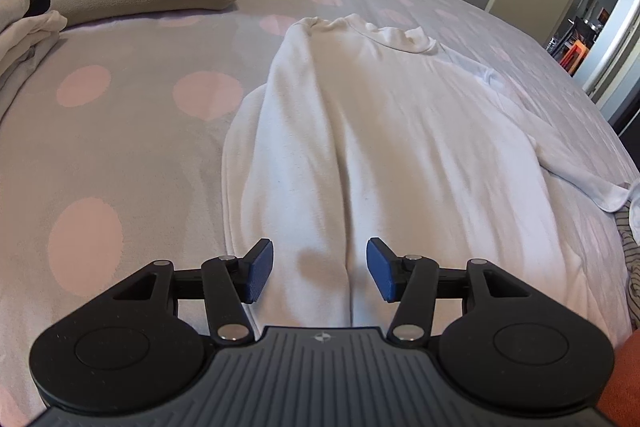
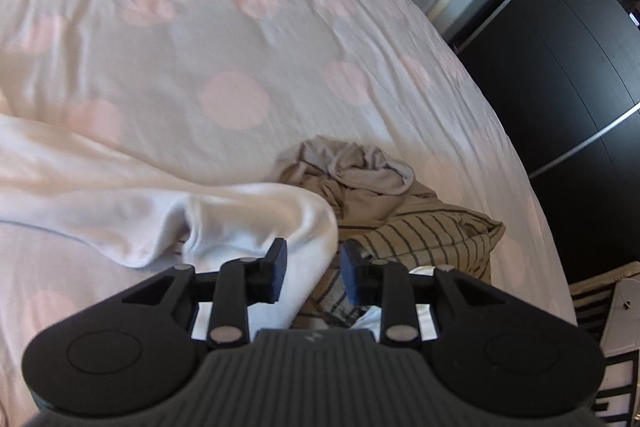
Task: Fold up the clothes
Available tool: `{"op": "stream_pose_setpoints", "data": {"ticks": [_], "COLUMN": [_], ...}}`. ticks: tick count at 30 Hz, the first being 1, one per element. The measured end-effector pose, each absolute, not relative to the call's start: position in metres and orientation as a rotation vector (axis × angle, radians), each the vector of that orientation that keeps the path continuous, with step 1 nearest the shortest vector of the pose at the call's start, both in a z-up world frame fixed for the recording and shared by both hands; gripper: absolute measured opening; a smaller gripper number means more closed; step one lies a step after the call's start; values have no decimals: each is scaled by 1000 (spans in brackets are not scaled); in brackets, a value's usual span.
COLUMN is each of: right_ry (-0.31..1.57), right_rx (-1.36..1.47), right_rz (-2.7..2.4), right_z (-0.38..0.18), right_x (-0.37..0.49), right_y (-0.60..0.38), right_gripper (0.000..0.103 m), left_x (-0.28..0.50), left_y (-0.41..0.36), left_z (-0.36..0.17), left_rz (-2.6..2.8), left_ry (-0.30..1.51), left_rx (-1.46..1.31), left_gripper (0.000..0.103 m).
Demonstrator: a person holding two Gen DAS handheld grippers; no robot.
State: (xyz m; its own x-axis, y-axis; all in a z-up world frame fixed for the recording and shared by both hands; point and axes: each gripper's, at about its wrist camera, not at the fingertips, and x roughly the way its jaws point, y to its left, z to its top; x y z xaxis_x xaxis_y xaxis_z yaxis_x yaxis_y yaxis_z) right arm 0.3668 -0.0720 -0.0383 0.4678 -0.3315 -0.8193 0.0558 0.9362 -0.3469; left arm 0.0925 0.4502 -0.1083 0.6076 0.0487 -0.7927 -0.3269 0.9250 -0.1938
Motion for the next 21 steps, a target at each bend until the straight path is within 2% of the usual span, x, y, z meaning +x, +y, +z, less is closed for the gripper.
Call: {"op": "stream_pose_setpoints", "data": {"ticks": [7,16,18,19,21], "right_ry": [959,917,922,924,929], "right_rx": [-96,136,155,165,184], "right_rz": [1,185,189,192,196], "right_z": [-21,-57,-69,-75,-88], "right_x": [313,265,261,258,254], "right_y": [-17,63,67,69,74], "right_gripper": [41,41,41,41,41], "left_x": [82,62,61,61,61], "left_y": [456,467,464,462,459], "left_z": [-102,-106,-106,-106,-106], "left_rz": [284,291,279,270,254], "left_ry": [934,1032,1048,1054,1069], "left_rx": [-367,-516,-513,-508,-493], "left_gripper": [50,41,31,30,13]}}
